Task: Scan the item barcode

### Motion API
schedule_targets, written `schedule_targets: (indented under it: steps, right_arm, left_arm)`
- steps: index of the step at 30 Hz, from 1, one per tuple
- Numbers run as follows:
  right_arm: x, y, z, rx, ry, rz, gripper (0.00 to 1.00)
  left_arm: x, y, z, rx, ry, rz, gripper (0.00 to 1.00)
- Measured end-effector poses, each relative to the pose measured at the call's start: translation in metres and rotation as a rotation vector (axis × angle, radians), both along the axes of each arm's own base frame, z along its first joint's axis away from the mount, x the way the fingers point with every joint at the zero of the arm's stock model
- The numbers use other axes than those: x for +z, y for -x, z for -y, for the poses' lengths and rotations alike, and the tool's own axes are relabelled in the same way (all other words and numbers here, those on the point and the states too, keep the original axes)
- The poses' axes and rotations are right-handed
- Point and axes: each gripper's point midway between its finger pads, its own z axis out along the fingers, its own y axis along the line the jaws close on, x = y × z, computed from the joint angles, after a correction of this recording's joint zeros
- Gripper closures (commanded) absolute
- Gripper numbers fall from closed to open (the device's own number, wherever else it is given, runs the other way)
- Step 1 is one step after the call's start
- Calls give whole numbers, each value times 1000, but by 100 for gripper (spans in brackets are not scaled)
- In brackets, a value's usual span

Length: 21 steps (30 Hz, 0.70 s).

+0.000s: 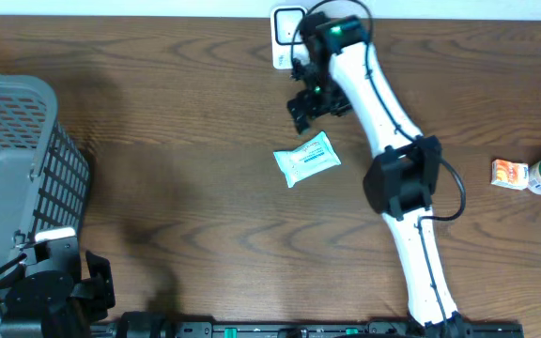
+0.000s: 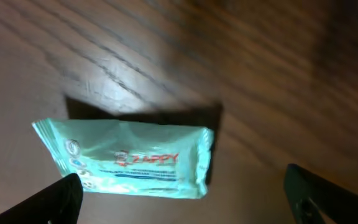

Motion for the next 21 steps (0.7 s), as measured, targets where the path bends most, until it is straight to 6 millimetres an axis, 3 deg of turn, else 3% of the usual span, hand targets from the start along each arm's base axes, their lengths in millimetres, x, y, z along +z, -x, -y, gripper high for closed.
schedule_targets:
  steps: [4,9,10,11,12,13,21]
  right_arm:
    - [-11,0,-1,89,-154,-46,1]
    - [-51,12,7,120,-222,-127,1]
    - [-49,14,6,123,-243,-131,16]
    - [-50,16,8,135,-245,-127,47]
    - [-53,20,8,146,-253,-135,95]
    - [-57,25,8,157,-262,-148,99]
    - [-65,60,-9,134,-418,-251,98]
  left_arm:
    - [0,0,0,0,0,0,16]
    - [0,0,0,0,0,0,17]
    - [0,0,0,0,0,0,17]
    - [0,0,0,0,0,0,17]
    - [0,0,0,1,-1,0,17]
    - [0,0,0,0,0,0,16]
    - [0,0,0,0,0,0,17]
